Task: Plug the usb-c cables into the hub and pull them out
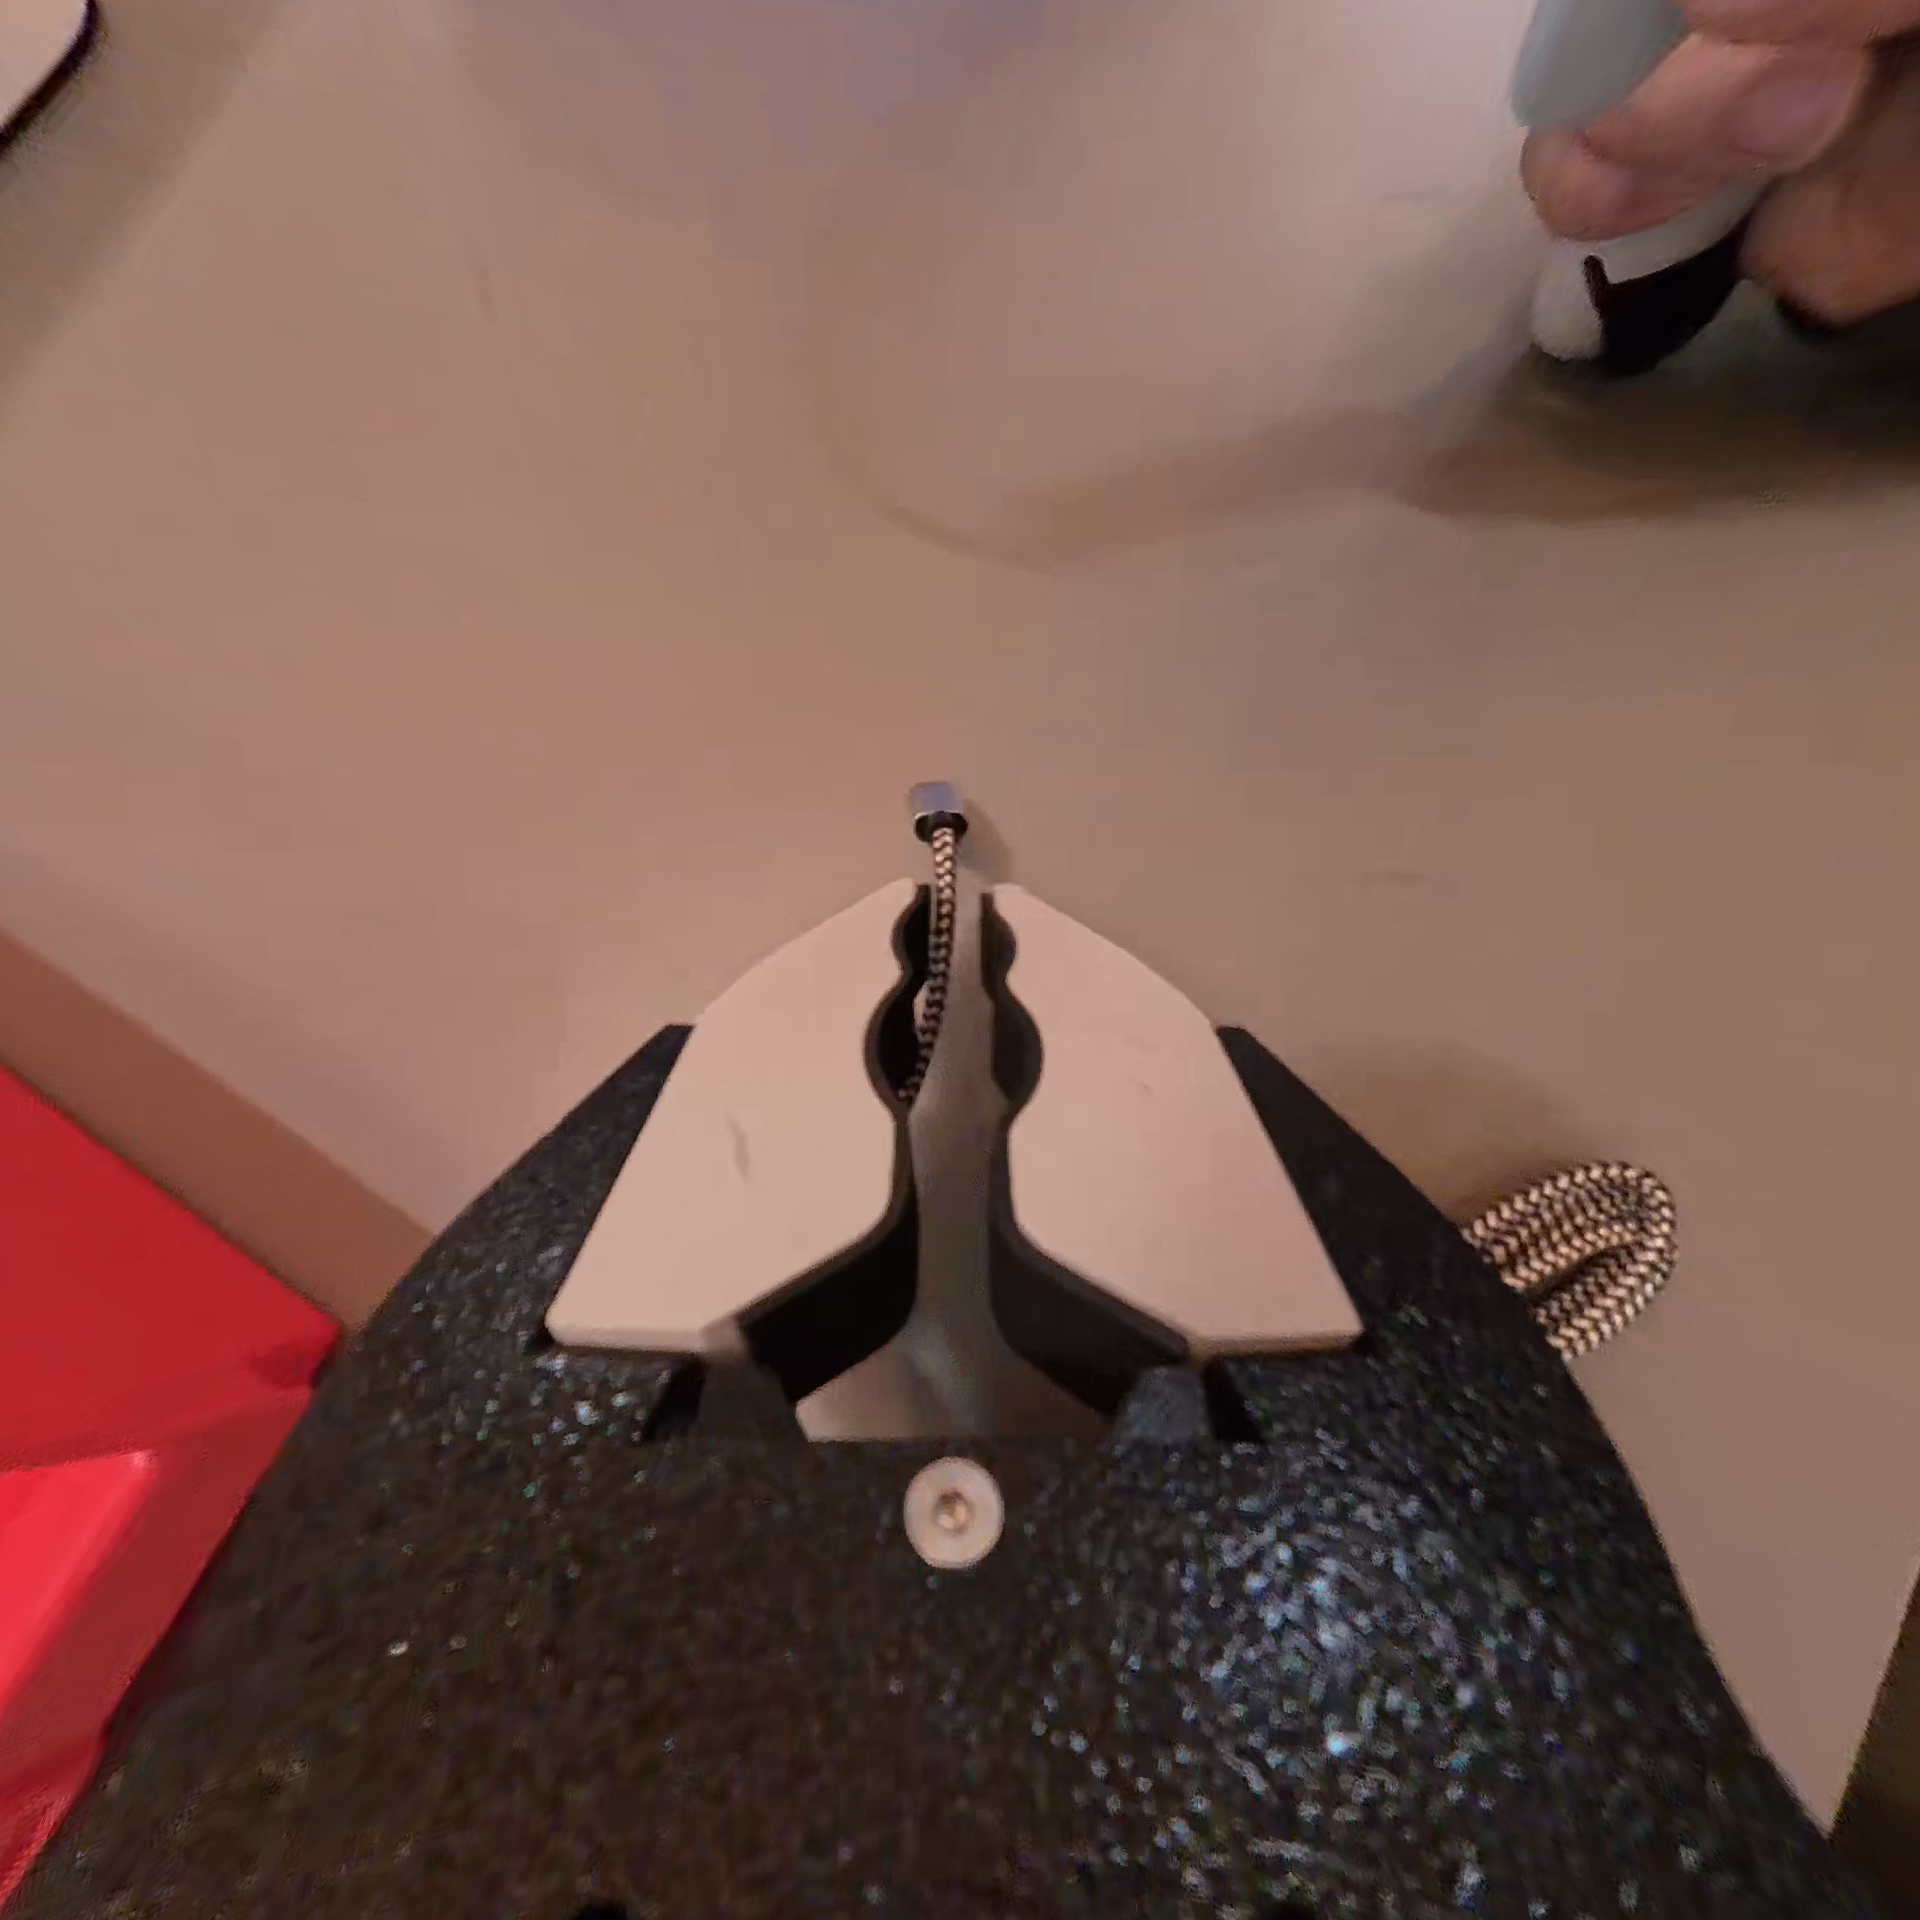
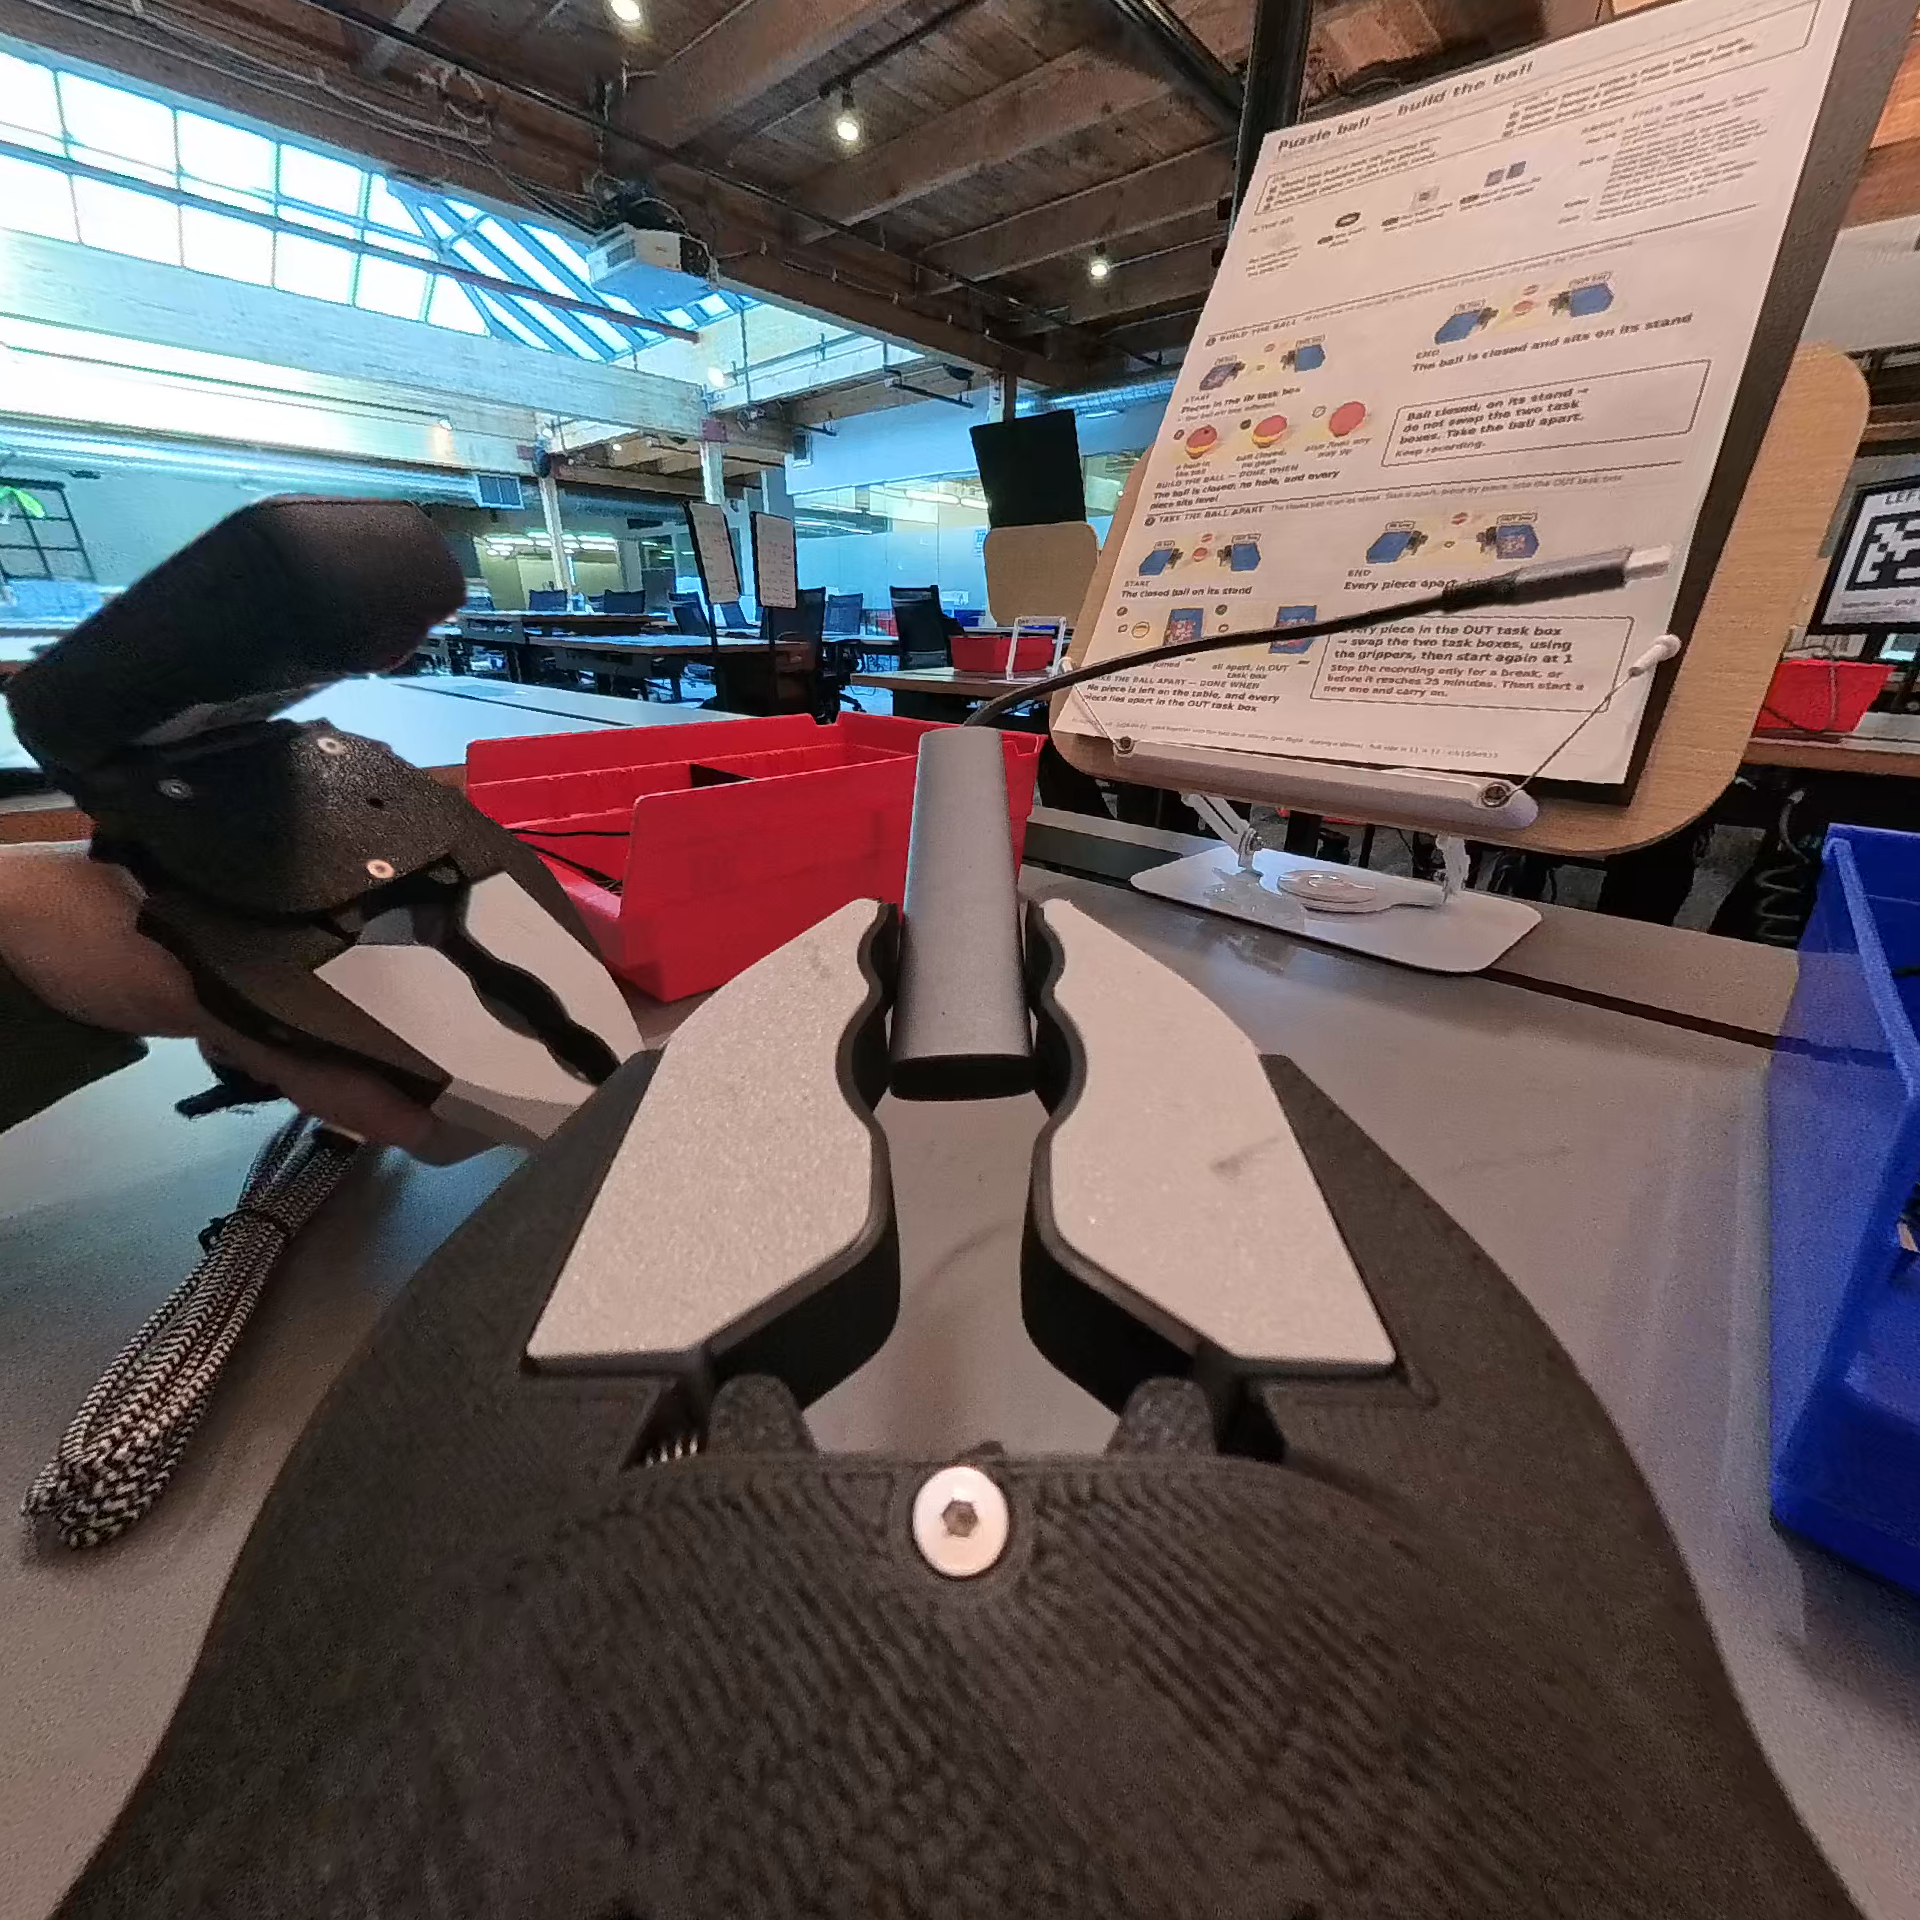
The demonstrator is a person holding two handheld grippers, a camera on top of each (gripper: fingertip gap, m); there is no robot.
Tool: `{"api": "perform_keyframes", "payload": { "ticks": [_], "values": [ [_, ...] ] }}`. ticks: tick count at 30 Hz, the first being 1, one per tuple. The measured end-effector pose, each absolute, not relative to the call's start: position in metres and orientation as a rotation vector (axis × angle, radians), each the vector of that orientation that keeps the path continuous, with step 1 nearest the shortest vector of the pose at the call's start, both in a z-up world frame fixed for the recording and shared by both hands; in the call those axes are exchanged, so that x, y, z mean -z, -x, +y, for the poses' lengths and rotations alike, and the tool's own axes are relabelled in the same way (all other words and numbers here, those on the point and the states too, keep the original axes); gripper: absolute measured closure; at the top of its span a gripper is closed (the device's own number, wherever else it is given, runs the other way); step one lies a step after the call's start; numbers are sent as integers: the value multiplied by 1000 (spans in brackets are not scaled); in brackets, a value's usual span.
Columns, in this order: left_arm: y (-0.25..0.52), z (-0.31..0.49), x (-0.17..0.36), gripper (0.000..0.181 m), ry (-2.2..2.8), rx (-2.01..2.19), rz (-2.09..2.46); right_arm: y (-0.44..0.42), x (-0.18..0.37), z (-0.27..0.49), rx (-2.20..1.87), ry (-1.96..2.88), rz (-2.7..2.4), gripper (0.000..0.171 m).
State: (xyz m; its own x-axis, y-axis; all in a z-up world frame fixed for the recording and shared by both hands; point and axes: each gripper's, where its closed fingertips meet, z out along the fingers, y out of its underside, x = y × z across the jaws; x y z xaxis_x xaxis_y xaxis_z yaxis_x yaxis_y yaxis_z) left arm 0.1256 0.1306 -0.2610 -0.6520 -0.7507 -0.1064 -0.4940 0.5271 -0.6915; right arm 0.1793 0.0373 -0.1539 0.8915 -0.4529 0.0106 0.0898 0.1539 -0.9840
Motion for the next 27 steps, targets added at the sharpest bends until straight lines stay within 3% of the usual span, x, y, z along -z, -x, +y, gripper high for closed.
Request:
{"api": "perform_keyframes", "payload": {
  "ticks": [4,12,18,27],
  "values": [
    [-134,131,261,151,1146,860,2317,-179,154,37,397,1368,318,148],
    [-158,138,261,155,1286,729,2143,-179,154,38,391,1370,315,148],
    [-162,143,268,171,1346,702,2132,-179,154,38,384,1370,315,148],
    [-164,116,202,173,1022,924,1977,-181,157,41,386,1398,325,148]
  ]
}}
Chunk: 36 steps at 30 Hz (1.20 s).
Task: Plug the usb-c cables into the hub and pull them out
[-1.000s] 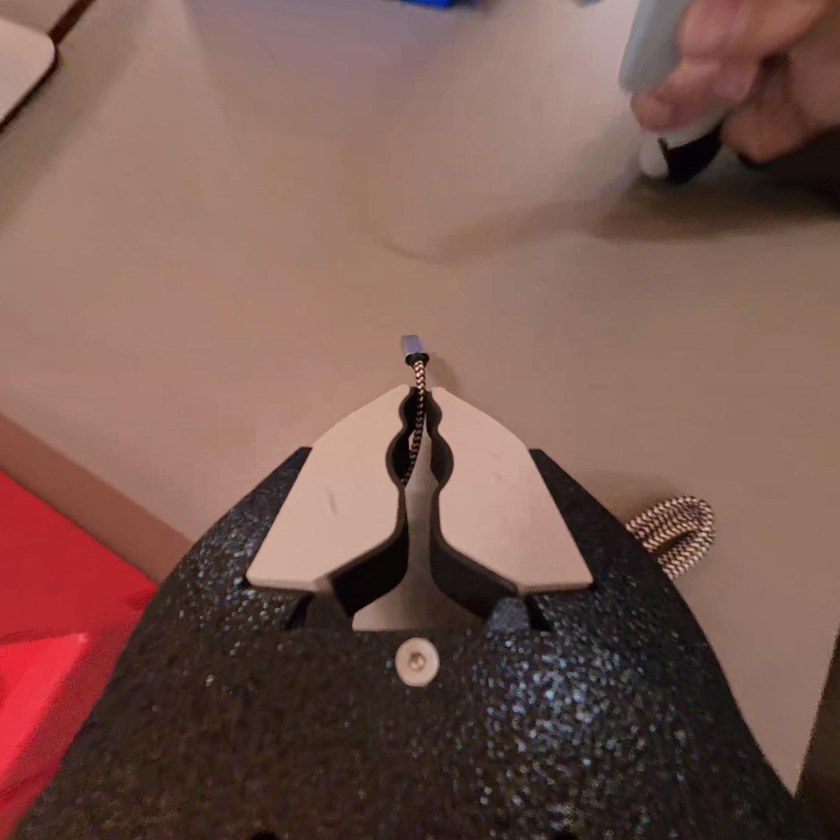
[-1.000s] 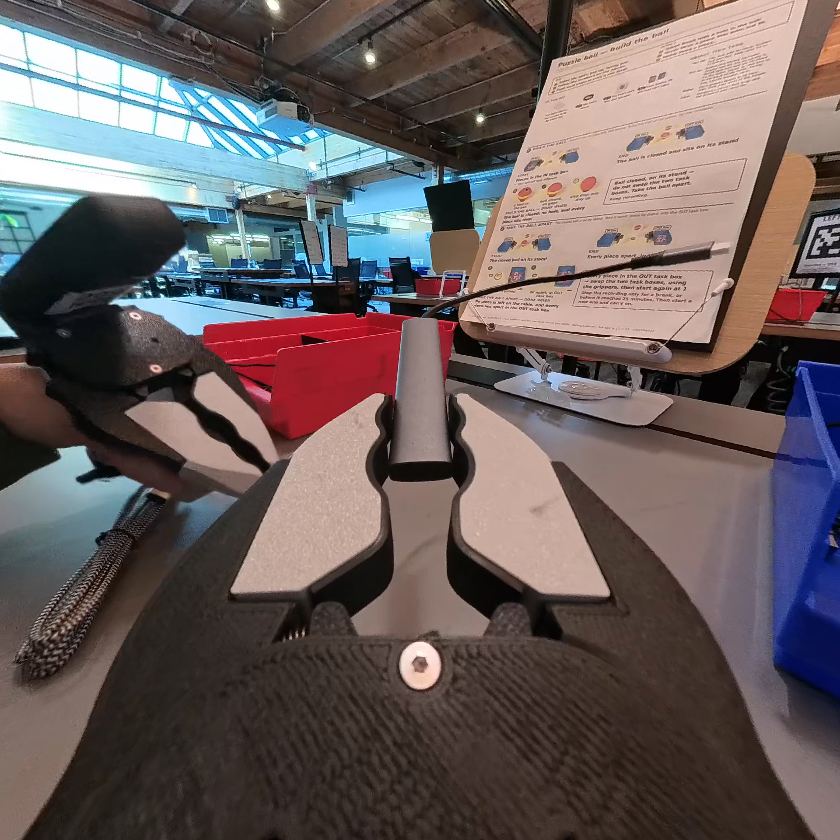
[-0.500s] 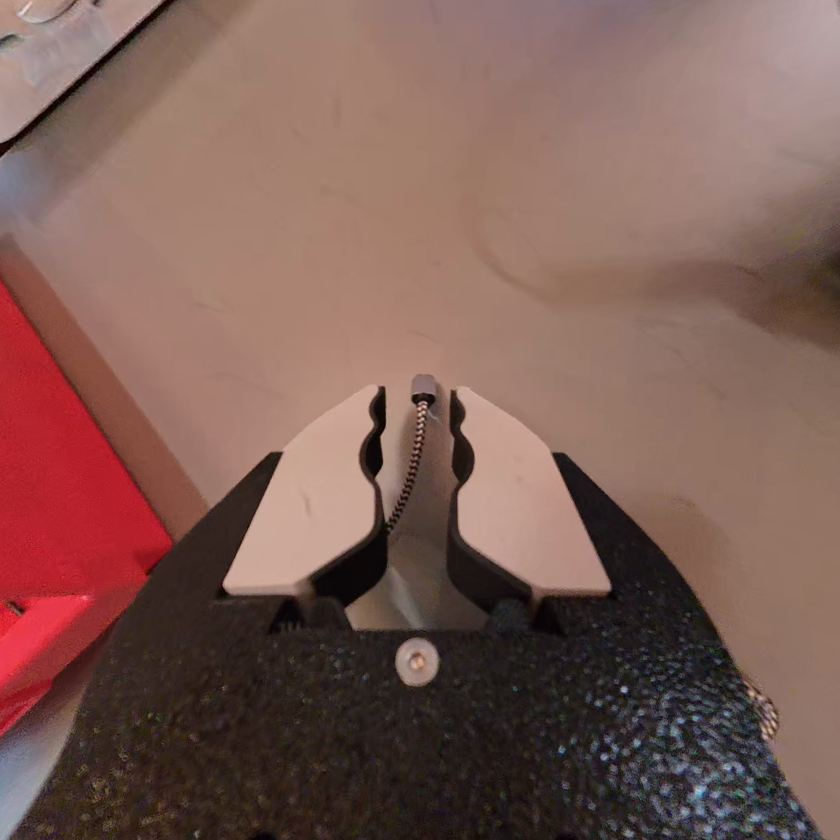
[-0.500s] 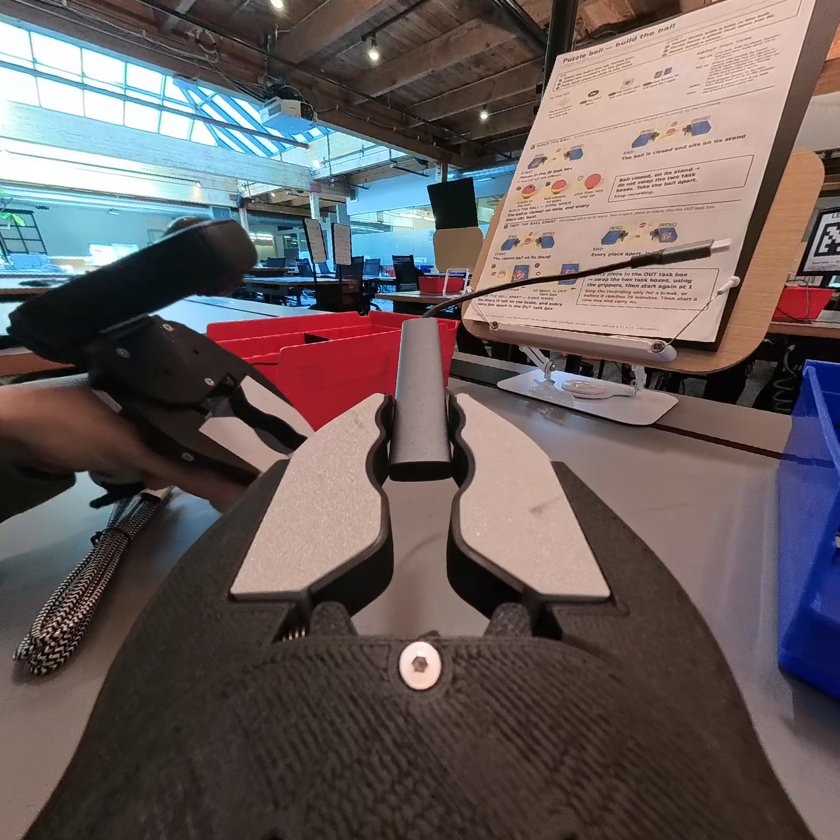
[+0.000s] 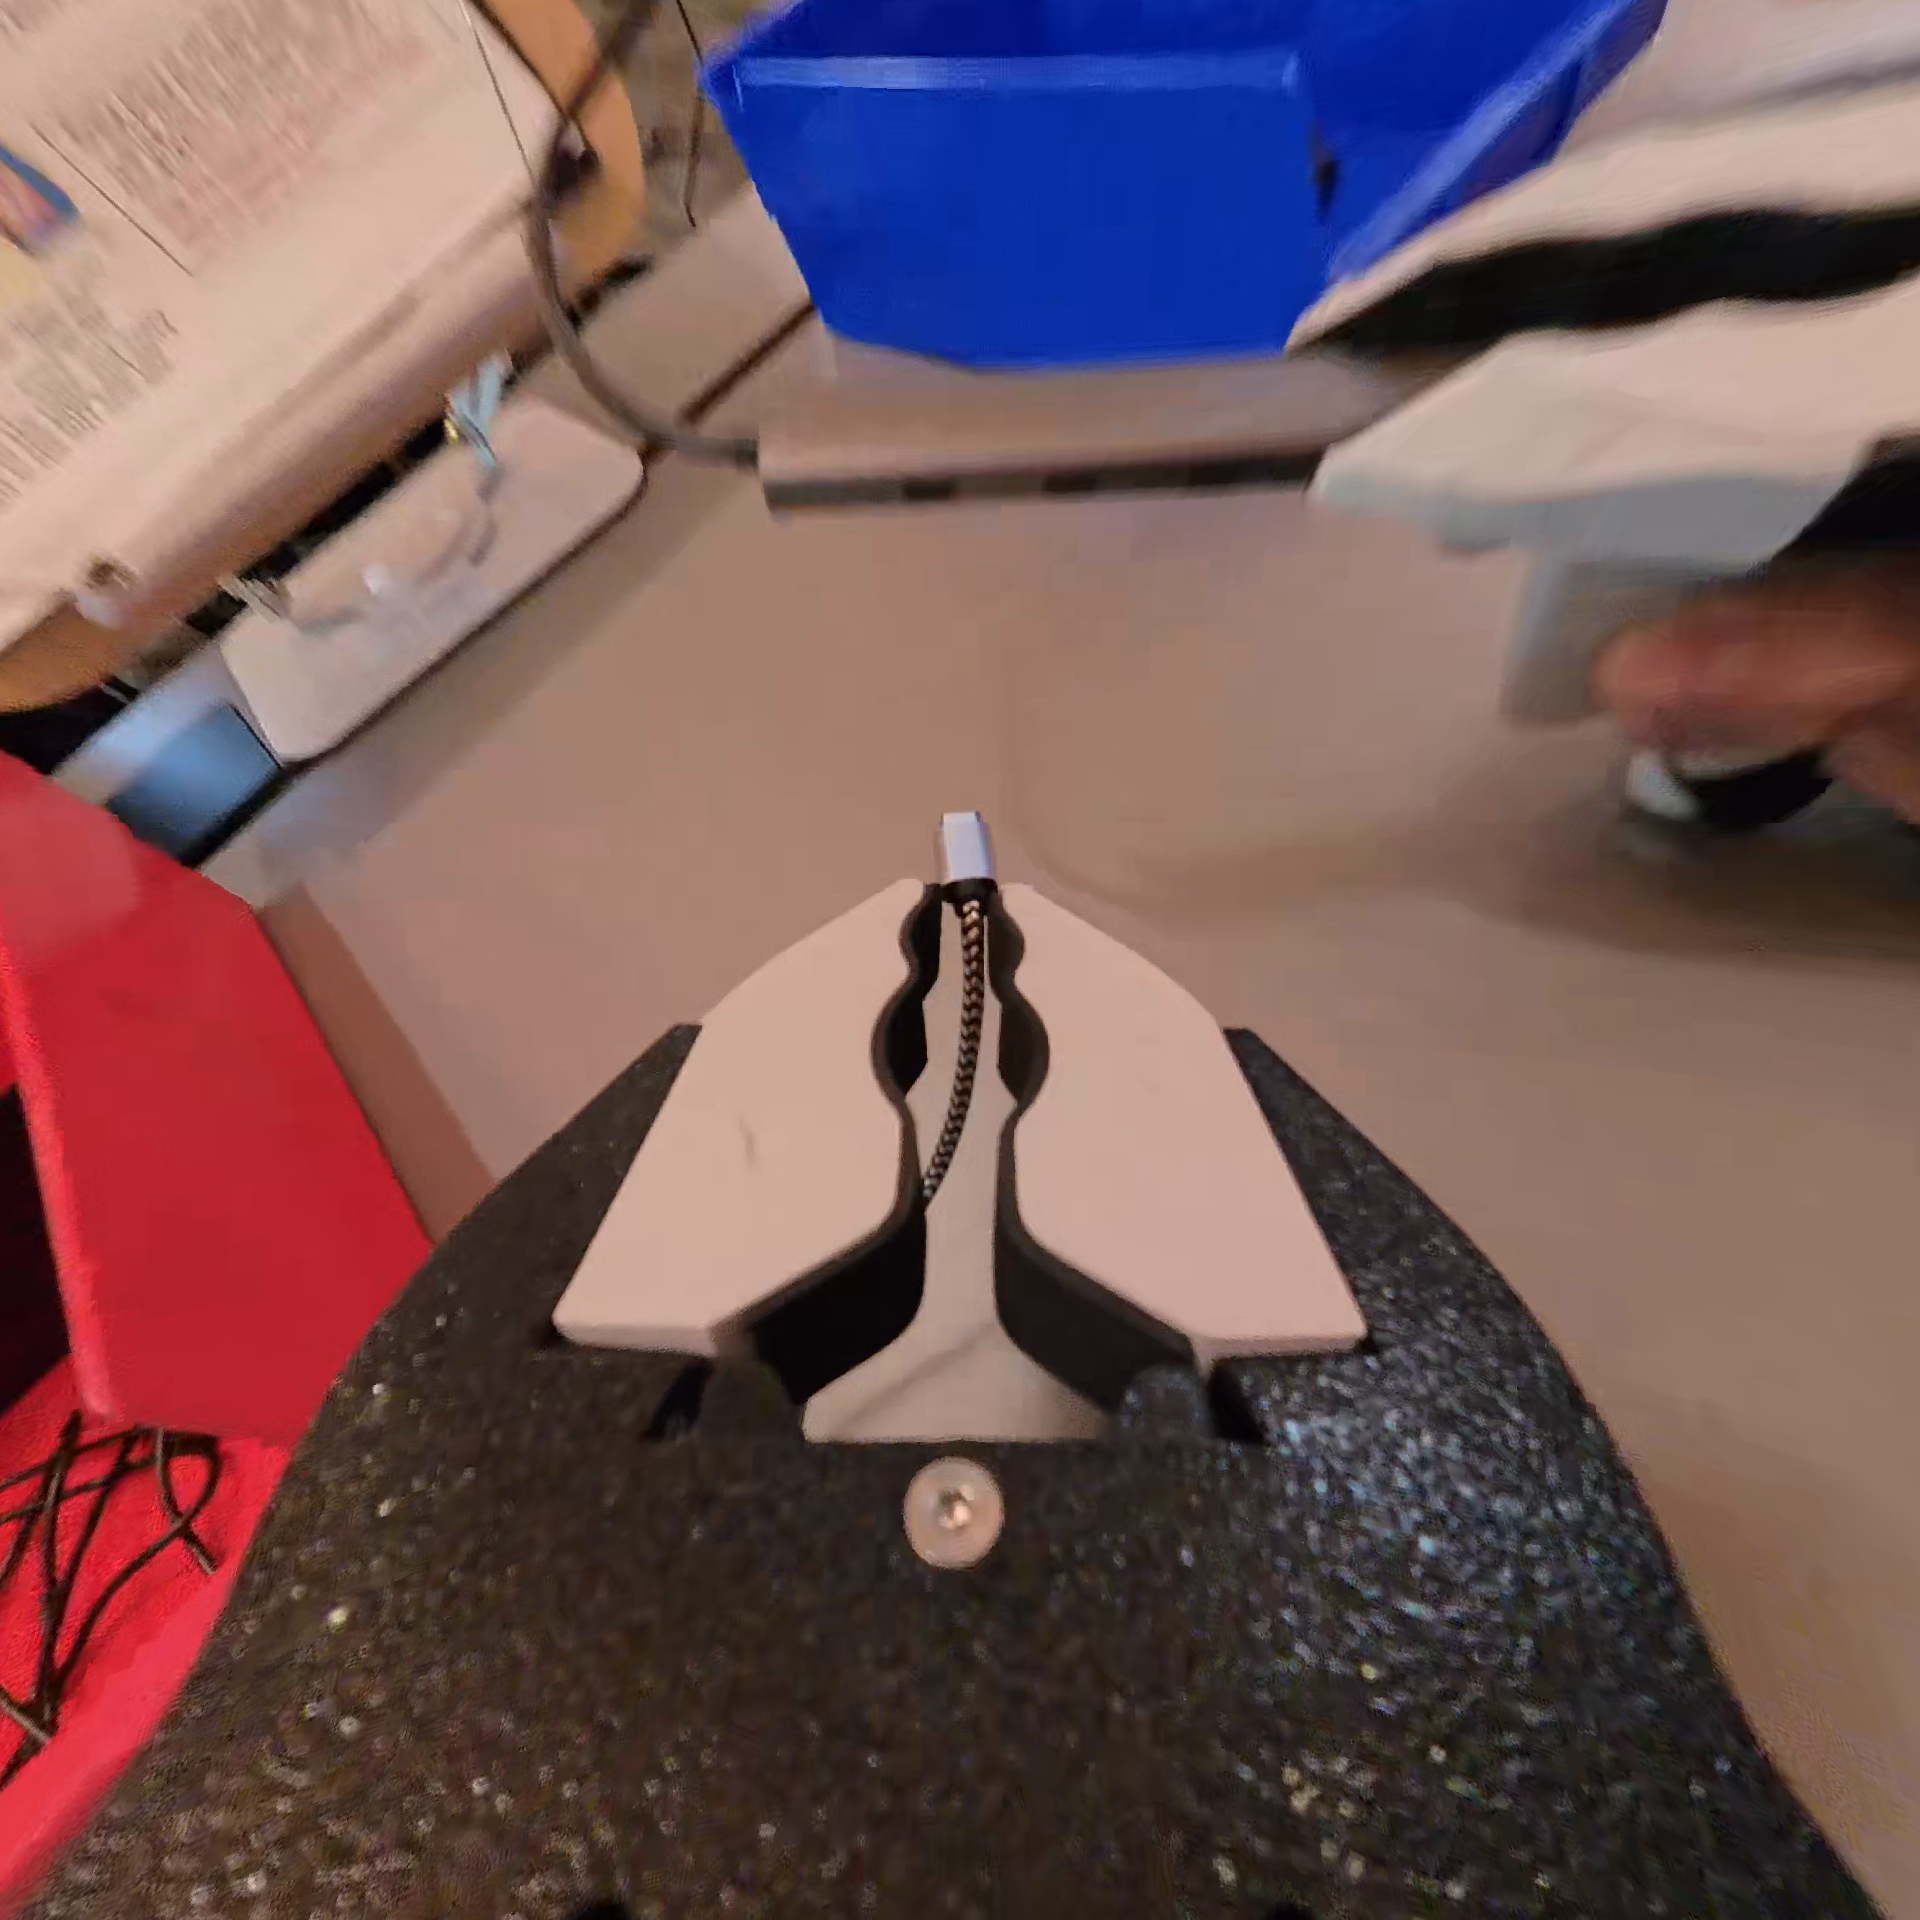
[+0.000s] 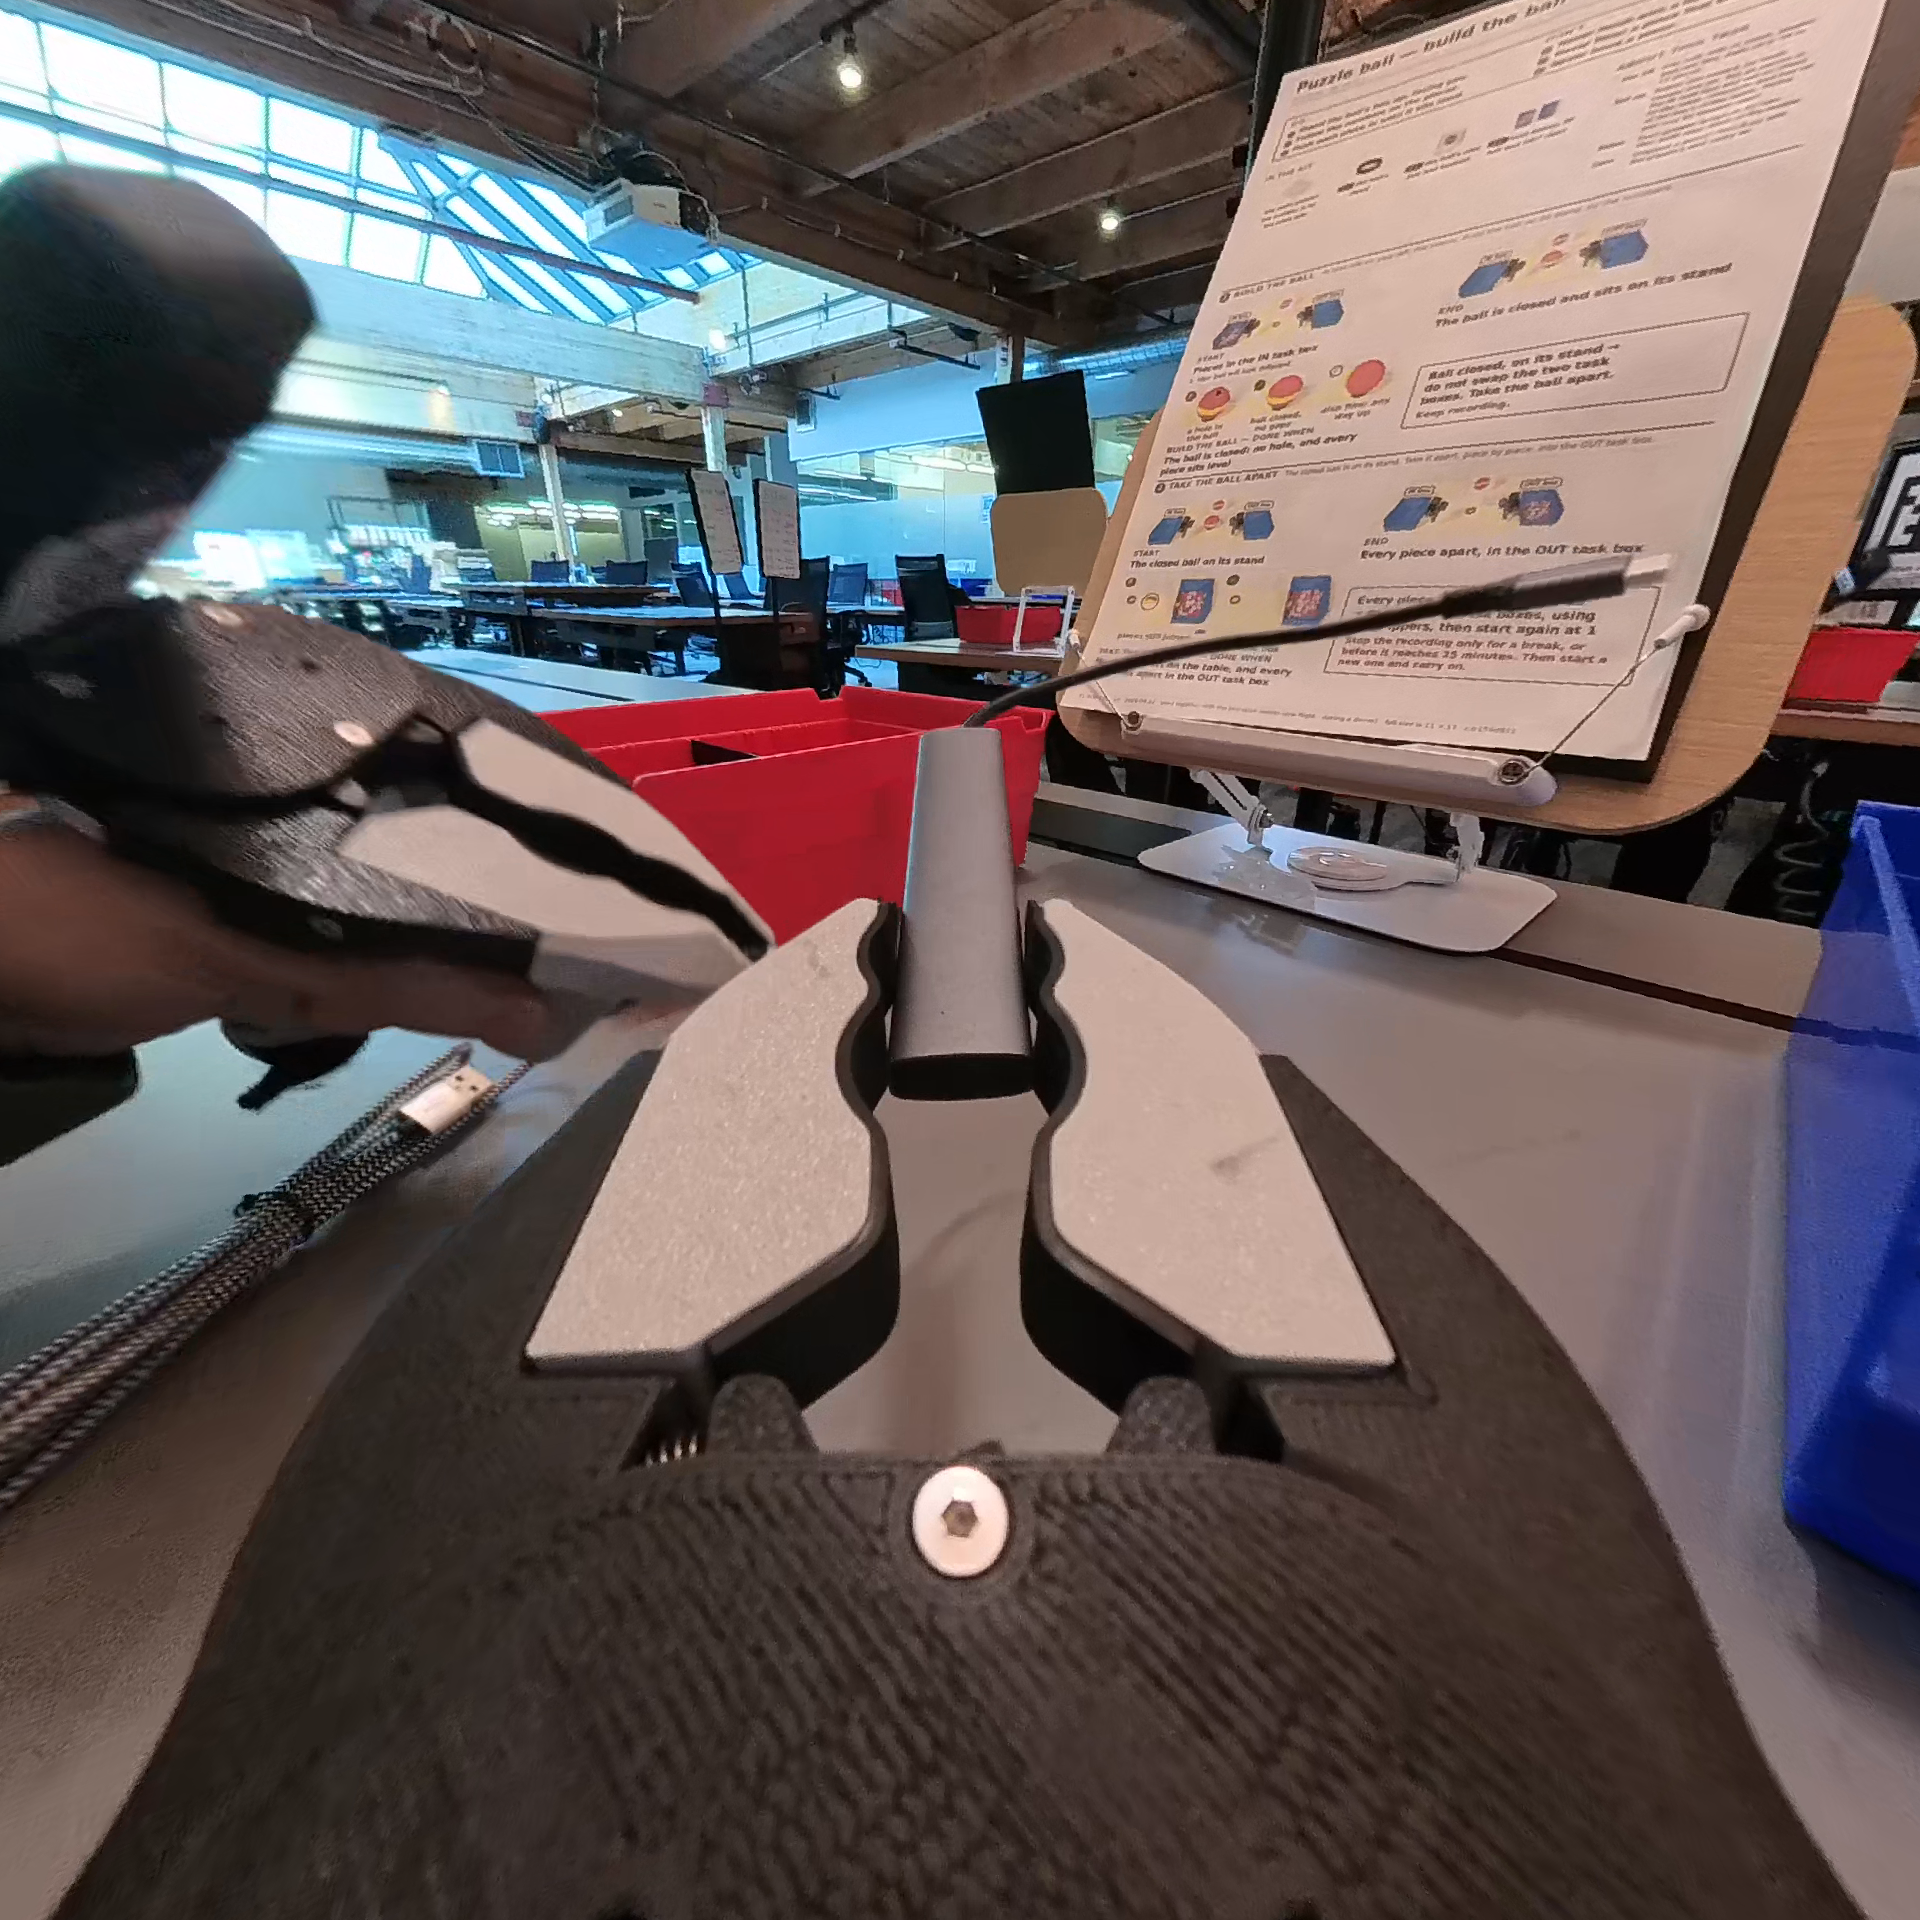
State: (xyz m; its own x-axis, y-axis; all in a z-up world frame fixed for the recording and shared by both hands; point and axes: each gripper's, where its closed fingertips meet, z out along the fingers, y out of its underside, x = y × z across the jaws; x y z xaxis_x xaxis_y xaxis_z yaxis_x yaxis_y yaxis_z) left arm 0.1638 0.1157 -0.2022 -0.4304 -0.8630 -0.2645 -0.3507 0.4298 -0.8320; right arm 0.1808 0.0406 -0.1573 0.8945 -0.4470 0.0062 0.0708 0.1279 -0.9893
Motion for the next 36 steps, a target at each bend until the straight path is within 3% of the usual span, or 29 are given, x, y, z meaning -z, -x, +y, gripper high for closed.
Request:
{"api": "perform_keyframes", "payload": {
  "ticks": [7,29,36],
  "values": [
    [-154,79,156,174,957,1125,1855,-182,159,43,373,1415,329,148],
    [-160,72,173,176,900,844,1831,-178,162,47,399,1444,296,148],
    [-163,65,168,174,924,1079,1758,-181,159,43,378,1411,320,148]
  ]
}}
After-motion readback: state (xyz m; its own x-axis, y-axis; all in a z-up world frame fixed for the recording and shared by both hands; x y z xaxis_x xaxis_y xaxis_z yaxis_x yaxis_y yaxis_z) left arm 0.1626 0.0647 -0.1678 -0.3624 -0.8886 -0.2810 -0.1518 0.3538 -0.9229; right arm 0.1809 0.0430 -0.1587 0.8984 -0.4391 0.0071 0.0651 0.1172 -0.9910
